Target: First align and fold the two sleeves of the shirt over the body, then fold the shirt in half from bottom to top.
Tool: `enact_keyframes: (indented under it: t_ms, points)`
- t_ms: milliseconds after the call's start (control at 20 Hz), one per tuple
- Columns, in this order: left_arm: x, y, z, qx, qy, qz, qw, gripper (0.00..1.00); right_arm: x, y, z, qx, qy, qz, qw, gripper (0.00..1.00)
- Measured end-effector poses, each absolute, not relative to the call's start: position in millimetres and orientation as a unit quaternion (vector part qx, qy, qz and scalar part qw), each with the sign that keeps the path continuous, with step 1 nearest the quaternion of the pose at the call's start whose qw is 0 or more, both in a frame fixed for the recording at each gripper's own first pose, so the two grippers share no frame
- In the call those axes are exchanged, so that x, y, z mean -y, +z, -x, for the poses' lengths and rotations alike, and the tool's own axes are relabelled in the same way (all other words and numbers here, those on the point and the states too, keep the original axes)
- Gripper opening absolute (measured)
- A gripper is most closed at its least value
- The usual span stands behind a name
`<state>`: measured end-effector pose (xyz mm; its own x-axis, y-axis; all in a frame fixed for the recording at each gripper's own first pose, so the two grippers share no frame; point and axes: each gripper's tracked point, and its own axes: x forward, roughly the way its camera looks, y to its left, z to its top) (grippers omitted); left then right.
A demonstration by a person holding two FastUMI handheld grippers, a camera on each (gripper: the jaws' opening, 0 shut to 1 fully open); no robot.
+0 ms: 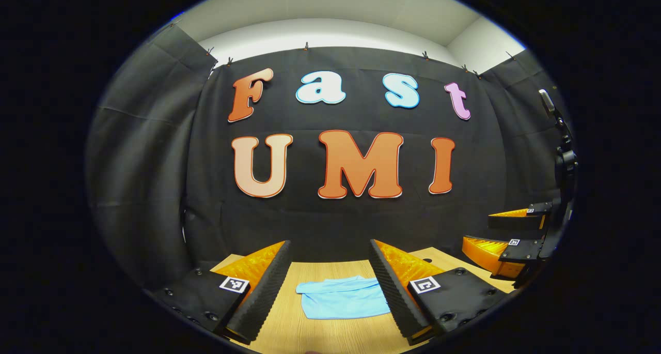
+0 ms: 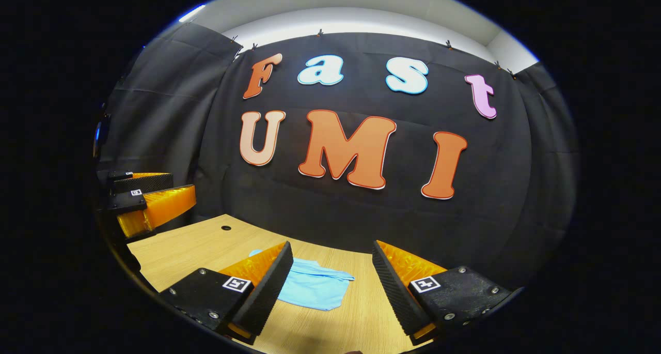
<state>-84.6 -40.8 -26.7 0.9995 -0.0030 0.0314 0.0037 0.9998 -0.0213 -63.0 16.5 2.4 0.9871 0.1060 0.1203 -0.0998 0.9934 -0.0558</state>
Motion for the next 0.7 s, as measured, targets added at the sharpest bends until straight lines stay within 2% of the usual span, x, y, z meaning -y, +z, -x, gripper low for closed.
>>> enact_keyframes:
  t_ms: [200, 700]
  points:
    - [19, -18, 83, 0.029, -0.008, 0.007, 1.0, 0.97, -30, 5, 58, 0.056, 0.042, 0.007, 0.998, 0.96]
    - [-3, -40, 53, 0.052, -0.049, -0.01, 0.997, 0.96, -42, -4, 68, 0.034, -0.007, 0.027, 0.999, 0.96]
